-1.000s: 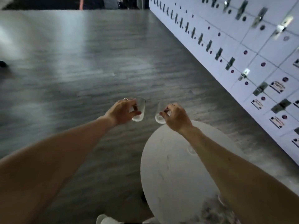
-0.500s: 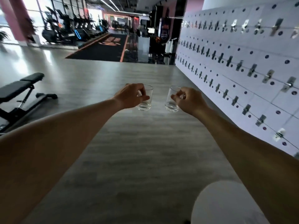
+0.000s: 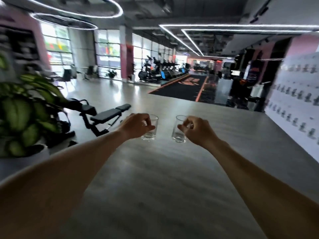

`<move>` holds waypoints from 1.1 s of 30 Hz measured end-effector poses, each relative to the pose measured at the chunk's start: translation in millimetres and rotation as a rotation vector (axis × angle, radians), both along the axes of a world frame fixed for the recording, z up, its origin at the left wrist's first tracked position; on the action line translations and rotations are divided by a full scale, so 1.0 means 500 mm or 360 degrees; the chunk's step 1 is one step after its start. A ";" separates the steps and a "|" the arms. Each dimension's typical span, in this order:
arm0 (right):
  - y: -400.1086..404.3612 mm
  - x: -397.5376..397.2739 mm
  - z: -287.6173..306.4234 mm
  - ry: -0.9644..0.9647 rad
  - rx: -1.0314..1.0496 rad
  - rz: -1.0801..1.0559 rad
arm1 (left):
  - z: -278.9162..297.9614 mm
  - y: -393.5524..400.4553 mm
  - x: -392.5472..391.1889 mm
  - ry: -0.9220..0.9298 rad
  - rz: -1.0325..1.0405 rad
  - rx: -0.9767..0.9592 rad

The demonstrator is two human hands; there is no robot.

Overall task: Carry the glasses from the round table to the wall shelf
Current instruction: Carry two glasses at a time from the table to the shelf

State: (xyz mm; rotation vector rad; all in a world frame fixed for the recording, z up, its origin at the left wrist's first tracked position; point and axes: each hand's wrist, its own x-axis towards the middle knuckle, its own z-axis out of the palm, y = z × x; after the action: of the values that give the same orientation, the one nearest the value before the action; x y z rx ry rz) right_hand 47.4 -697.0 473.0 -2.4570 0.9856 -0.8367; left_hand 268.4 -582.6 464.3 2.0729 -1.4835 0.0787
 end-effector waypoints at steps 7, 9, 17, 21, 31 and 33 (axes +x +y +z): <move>-0.058 0.296 0.029 0.0056 -0.0028 0.0453 | 0.031 0.071 0.221 0.0046 0.0432 -0.0046; -0.052 0.384 0.039 0.0020 -0.0058 0.0578 | 0.039 0.108 0.266 0.0032 0.0580 -0.0062; 0.083 0.685 0.028 -0.0033 -0.0024 0.1096 | 0.038 0.321 0.407 -0.0010 0.1071 -0.0033; 0.198 0.824 0.012 -0.0024 0.0006 0.1307 | 0.030 0.469 0.482 0.0027 0.1294 -0.0010; 0.547 1.114 0.019 -0.0007 0.0008 0.1717 | 0.047 0.832 0.651 0.0055 0.1648 -0.0067; 0.617 1.162 0.031 -0.0031 -0.0016 0.1779 | 0.057 0.897 0.682 0.0037 0.1705 -0.0078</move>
State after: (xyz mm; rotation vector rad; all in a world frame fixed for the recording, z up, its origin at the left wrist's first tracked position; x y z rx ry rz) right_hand 628.4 -388.4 488.5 -2.4325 -0.4449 -0.4346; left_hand 609.2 -134.1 492.8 2.5625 -0.2099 0.4832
